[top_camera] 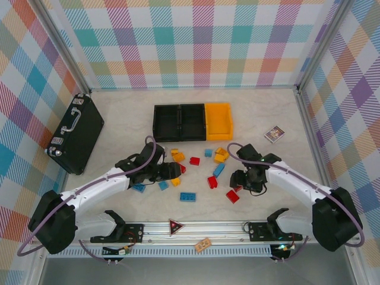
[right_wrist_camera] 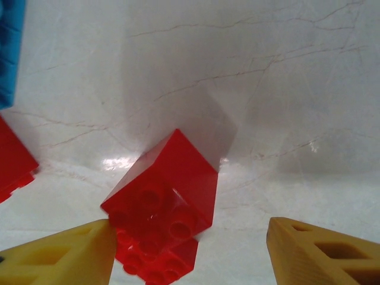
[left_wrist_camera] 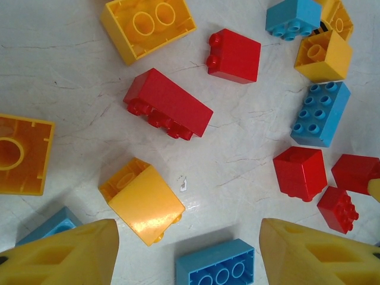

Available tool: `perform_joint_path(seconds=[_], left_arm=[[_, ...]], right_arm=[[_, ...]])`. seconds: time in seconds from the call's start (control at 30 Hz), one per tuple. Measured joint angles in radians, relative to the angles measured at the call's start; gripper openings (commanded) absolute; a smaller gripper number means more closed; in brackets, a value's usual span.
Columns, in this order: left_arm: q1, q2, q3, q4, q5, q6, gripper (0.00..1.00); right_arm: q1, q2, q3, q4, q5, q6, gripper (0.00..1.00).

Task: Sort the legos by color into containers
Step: Move the lego to the bottom-center of the table.

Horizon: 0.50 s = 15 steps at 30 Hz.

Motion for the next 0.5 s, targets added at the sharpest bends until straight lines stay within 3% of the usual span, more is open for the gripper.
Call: perform_joint_path(seconds=[0.27, 0.5], left_arm=[[-0.014, 0.005, 0.0, 0.014, -0.019, -0.006, 0.64], [-0.023, 0.005, -0.007, 0.014, -0.04, -0.007, 0.64]], right_arm=[[0.005, 0.071, 0.039, 0.046, 0.047, -0.003, 0.49], [0.005, 0.103, 0.066, 0.061, 0.063, -0.012, 0.51]])
